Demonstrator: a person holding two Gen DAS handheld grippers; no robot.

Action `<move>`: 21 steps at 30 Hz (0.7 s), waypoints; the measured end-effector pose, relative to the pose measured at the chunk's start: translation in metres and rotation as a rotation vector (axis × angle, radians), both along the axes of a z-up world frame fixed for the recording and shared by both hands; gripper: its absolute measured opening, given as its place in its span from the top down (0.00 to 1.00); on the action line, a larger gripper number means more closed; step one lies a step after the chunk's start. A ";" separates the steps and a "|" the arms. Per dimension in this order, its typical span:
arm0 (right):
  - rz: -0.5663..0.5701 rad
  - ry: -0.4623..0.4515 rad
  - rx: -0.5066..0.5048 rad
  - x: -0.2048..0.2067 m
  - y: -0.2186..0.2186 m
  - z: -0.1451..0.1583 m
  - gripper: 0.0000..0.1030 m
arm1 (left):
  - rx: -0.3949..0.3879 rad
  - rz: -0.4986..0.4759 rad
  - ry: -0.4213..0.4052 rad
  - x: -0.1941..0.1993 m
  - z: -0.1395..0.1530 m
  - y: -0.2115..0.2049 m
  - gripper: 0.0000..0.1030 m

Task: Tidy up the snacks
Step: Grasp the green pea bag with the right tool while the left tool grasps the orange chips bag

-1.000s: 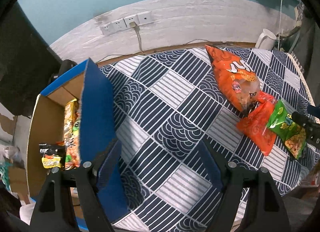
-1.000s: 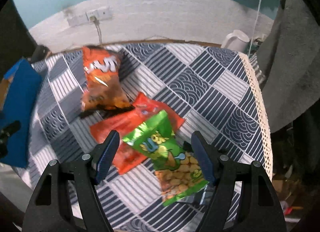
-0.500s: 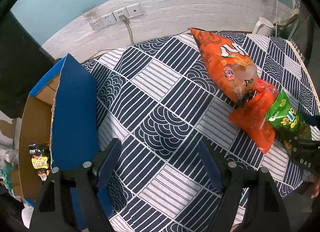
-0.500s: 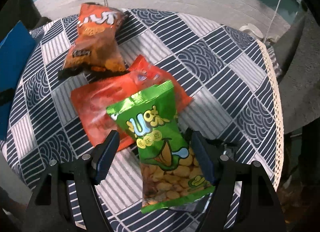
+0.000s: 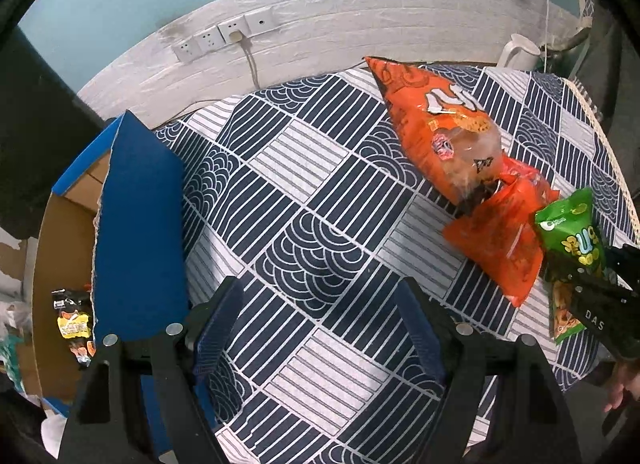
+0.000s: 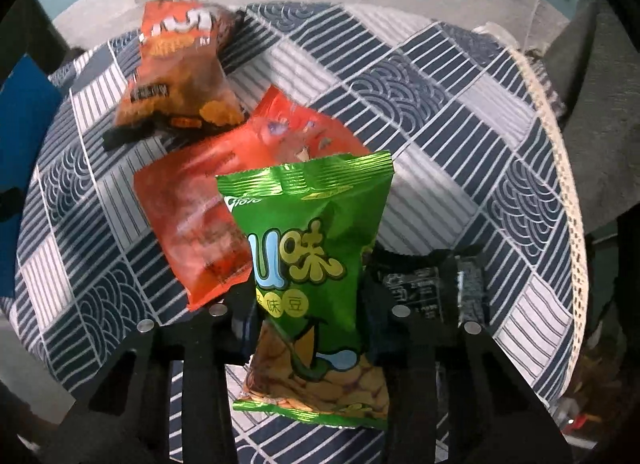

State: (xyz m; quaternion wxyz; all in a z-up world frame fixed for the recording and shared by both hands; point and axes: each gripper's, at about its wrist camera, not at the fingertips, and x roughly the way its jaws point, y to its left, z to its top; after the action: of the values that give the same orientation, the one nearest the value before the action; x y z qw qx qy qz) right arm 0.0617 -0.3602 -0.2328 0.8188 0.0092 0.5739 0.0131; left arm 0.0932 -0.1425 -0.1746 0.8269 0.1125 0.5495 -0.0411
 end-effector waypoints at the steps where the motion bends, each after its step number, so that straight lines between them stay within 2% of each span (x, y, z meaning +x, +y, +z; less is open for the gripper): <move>1: -0.006 -0.015 0.007 -0.001 0.000 0.005 0.63 | -0.006 0.000 0.001 0.000 0.001 -0.001 0.22; 5: -0.026 -0.063 0.014 -0.003 -0.003 0.024 0.63 | -0.036 0.016 -0.002 0.005 0.004 -0.007 0.22; 9: -0.059 -0.094 0.034 0.013 -0.010 0.042 0.63 | -0.068 0.026 -0.003 0.015 0.010 -0.018 0.21; 12: -0.069 -0.109 0.054 0.024 -0.012 0.054 0.63 | -0.065 0.022 -0.023 0.023 0.014 -0.028 0.15; 21: -0.085 -0.137 0.067 0.057 -0.028 0.067 0.63 | -0.120 -0.005 -0.019 0.062 0.024 -0.065 0.15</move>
State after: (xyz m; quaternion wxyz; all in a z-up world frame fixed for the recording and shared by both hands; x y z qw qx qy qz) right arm 0.1187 -0.3884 -0.1657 0.8552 0.0603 0.5148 -0.0020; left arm 0.1550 -0.2077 -0.1510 0.8371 0.0646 0.5380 -0.0749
